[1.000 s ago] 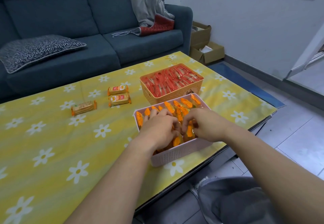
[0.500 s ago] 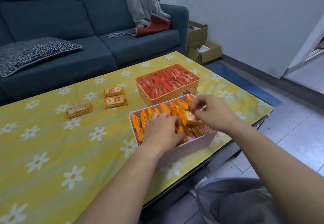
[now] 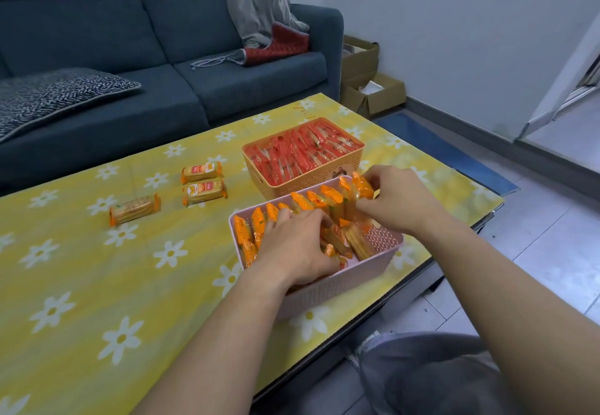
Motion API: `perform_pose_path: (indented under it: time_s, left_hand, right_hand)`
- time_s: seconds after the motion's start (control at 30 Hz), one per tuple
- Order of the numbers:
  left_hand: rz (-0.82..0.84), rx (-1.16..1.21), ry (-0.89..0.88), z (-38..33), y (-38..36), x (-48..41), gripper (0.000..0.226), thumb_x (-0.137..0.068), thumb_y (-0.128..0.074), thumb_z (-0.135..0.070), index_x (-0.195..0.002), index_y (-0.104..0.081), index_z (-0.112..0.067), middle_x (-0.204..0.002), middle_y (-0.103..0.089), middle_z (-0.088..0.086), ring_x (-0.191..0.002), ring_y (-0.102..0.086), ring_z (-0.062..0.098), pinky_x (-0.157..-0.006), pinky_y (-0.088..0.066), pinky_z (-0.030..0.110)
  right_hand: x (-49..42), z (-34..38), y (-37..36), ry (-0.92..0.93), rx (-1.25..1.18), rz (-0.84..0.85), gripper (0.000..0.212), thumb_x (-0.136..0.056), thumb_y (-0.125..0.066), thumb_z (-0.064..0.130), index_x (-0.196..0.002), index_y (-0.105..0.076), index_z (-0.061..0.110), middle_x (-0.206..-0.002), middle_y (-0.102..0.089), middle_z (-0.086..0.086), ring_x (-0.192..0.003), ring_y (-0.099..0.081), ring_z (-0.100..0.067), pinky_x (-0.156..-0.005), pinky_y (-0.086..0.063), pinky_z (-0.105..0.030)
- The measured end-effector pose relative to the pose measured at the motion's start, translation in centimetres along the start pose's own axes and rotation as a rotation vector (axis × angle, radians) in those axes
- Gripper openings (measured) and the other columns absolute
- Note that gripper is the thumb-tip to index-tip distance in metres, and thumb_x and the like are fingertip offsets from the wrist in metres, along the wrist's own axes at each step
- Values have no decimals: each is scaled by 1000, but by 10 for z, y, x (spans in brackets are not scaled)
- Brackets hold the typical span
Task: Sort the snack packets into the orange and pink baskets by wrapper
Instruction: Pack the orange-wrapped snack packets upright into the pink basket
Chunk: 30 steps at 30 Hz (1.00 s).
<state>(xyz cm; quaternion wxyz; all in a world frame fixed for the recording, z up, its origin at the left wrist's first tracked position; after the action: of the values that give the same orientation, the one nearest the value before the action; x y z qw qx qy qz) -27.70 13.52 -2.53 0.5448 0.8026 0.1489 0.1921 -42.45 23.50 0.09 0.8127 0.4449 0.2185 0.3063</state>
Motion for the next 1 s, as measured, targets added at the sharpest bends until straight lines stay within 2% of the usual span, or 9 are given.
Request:
perform_pose_path:
  time_s: [0.07,0.17,0.27,0.33,0.5,0.67,0.73,0.83,1.0]
  left_hand:
    - [13,45,-16,2,2,1,61,-73,-73,-56,-128,-52,-38,-96,-48,-18,-113,-38,21,-95,-35,41]
    - [-11,104,-28,5,0,-3,47,-82,-65,-61,-123,-57,-40,-109,-58,-16,-111,-44,18,-97,-37,43]
    - [-168,191,9,6,-5,-9,25,-101,-48,-46,-119,-62,-35,-114,-69,-10,-112,-58,22,-98,-45,46]
    - [-217,128,30,4,-9,-11,28,-104,-44,-37,-125,-63,-32,-121,-69,-4,-115,-59,26,-96,-47,45]
    - [-110,-2,91,-3,-15,-18,42,-97,-56,-51,-131,-60,-27,-125,-54,0,-119,-51,28,-95,-46,42]
    - [-17,9,132,-8,-11,-17,62,-79,-67,-70,-126,-58,-30,-121,-63,-4,-118,-53,27,-95,-46,44]
    - [-87,34,144,-9,-8,-16,56,-79,-73,-62,-125,-56,-35,-118,-67,-5,-114,-57,26,-93,-47,43]
    - [-233,55,180,-6,2,-13,41,-80,-73,-45,-116,-56,-33,-103,-70,-4,-104,-63,26,-82,-51,40]
    - [-342,-20,114,-9,6,-8,25,-86,-70,-40,-109,-70,-29,-108,-72,0,-105,-64,27,-81,-54,39]
  right_hand:
    - [0,-4,4,-23,-3,2,31,-80,-67,25,-110,-65,18,-91,-72,-5,-74,-66,-17,-69,-60,-43]
    - [1,-7,10,-34,-47,-9,34,-88,-63,28,-121,-57,24,-95,-67,-1,-77,-64,-16,-71,-61,-40]
    - [1,-6,15,-34,-128,-43,36,-88,-61,27,-123,-58,24,-100,-65,1,-80,-62,-11,-66,-57,-31]
    - [1,-5,14,-56,-209,-40,36,-86,-61,24,-121,-59,25,-98,-68,2,-78,-65,-10,-63,-57,-30]
    - [1,-6,2,-64,-243,77,30,-85,-60,14,-113,-55,24,-88,-74,-5,-74,-72,-25,-72,-60,-46]
    - [-2,-16,-1,-76,-139,117,33,-84,-62,13,-115,-56,22,-87,-73,-7,-74,-72,-23,-71,-61,-45]
    - [-2,-15,0,-51,-67,115,33,-83,-65,15,-115,-59,21,-87,-72,-5,-72,-70,-20,-66,-61,-40]
    - [-1,-8,-2,-3,45,111,33,-81,-68,20,-114,-64,19,-88,-69,-4,-70,-64,-14,-59,-54,-31]
    - [1,4,-8,53,113,108,36,-78,-73,21,-111,-67,7,-85,-70,-10,-80,-67,-26,-68,-58,-41]
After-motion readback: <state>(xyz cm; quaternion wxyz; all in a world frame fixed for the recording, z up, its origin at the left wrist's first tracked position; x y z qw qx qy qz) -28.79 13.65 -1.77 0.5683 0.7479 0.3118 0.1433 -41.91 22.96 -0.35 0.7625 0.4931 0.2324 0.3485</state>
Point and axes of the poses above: each hand's wrist, its own x-axis away from the middle knuckle, its own y-axis out of the back of the hand, z = x × y, the point moved 3 cm from there along -x, towards the middle knuckle
